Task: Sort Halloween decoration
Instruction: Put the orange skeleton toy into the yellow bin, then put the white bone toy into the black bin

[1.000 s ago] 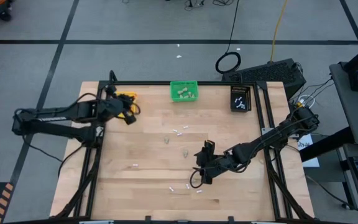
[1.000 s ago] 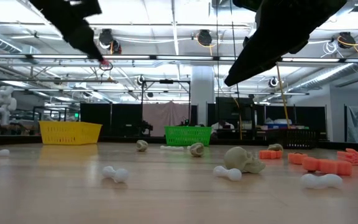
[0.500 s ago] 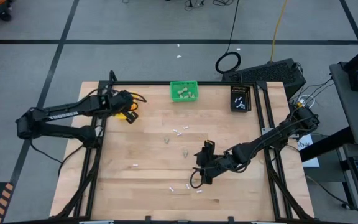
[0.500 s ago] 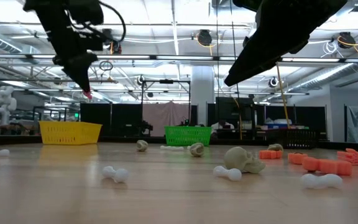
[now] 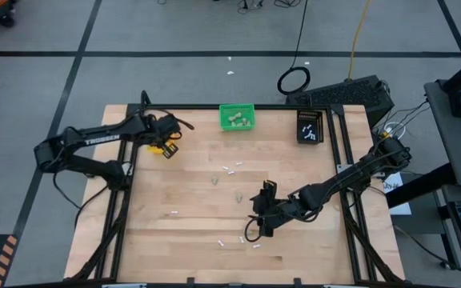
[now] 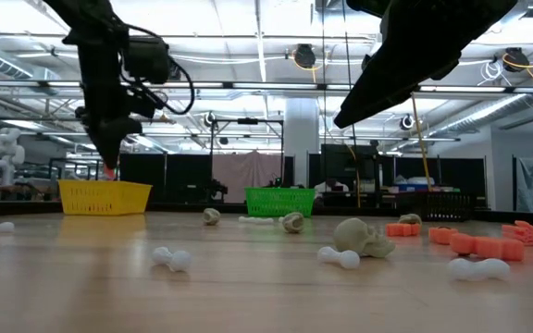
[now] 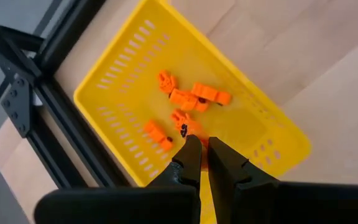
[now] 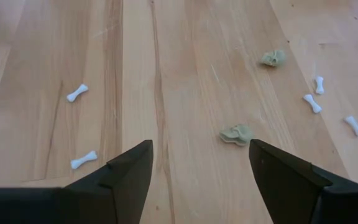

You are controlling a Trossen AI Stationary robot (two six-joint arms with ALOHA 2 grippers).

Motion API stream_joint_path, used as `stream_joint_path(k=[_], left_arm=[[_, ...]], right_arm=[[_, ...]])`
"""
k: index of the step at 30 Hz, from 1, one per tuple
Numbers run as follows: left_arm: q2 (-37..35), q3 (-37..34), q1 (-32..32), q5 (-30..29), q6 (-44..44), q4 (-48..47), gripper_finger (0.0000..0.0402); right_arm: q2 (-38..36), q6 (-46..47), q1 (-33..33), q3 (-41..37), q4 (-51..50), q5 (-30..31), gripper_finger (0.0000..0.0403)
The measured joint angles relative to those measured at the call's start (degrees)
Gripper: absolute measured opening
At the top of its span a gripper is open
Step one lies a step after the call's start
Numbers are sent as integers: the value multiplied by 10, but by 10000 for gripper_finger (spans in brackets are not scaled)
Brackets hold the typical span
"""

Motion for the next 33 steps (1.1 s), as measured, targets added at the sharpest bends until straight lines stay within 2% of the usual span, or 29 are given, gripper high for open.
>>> stream_joint_path(k=[7,9,14,19,24,28,33], left_arm=[[17,-24,25,-1,29,24,24],[17,-33,28,-17,28,37,34],[17,-41,30,-54,-1,54,74],[17,-41,30,-58,-1,55,123],[16,-36,28,-46,1,54,136],[-4,-35,1,-24,-3,55,137],[-46,-35,-66,-17,-33,54,137]], right_arm=[[0,0,0,0,0,0,251],[0,0,0,0,0,0,251],[0,-2,0,0,-1,0,251],[0,-2,0,0,-1,0,251],[0,-13,0,0,0,1,251],[0,-17,0,0,0,1,251],[0,-19,-1,0,0,2,251]])
